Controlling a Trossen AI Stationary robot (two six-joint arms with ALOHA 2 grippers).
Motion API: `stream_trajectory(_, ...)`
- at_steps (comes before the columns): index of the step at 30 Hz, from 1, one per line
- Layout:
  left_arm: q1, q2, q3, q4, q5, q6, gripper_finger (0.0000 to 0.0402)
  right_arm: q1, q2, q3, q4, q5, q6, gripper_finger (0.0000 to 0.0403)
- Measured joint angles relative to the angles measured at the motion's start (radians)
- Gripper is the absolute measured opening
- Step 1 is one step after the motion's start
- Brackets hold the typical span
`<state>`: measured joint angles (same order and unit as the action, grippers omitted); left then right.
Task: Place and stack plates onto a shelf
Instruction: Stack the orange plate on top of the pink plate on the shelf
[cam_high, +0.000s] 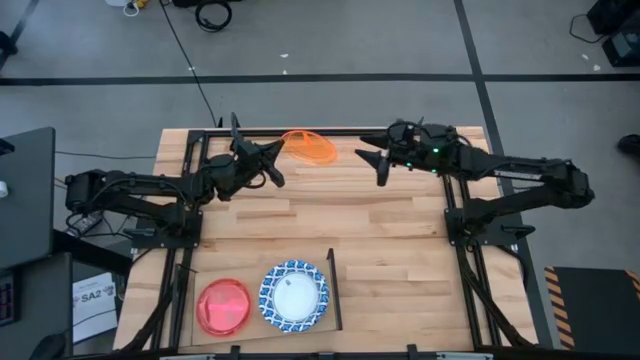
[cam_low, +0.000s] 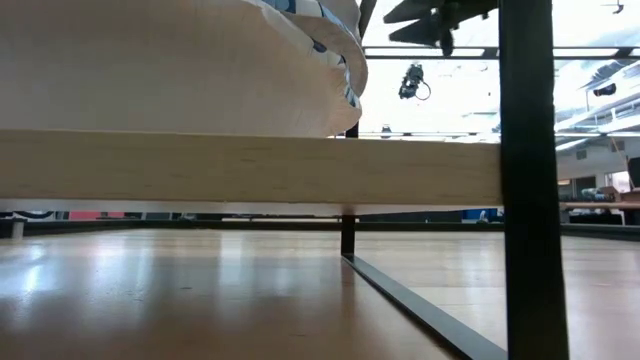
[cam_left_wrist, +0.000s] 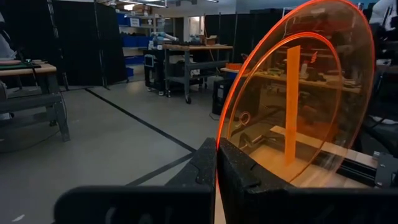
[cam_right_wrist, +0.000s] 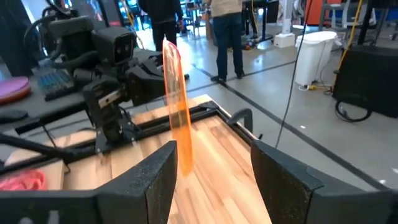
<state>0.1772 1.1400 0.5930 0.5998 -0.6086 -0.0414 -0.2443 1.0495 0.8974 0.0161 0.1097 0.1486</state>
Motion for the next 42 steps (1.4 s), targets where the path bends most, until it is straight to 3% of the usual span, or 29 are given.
stream_trajectory(11, -0.027, -0.011, 0.000, -0.014, 0.001, 0.000, 0.0008, 0.000, -0.201, 0.000, -0.205, 0.000, -0.048, 0.0210)
stream_trajectory(20, -0.088, -0.039, -0.001, -0.049, 0.044, -0.056, 0.0008, 0.000, -0.268, 0.000, -0.302, 0.000, -0.047, 0.0210)
stream_trajectory(26, -0.119, -0.081, 0.001, -0.097, 0.161, -0.167, 0.0008, 0.000, -0.263, 0.000, -0.370, 0.000, -0.047, 0.0210)
stream_trajectory(32, -0.143, -0.162, 0.001, -0.266, 0.309, -0.291, 0.0008, 0.000, -0.255, -0.001, -0.401, 0.000, -0.011, 0.0210)
stream_trajectory(42, -0.148, -0.303, 0.001, -0.641, 0.746, -0.578, 0.0008, 0.000, -0.252, -0.001, -0.400, 0.000, 0.009, 0.0210)
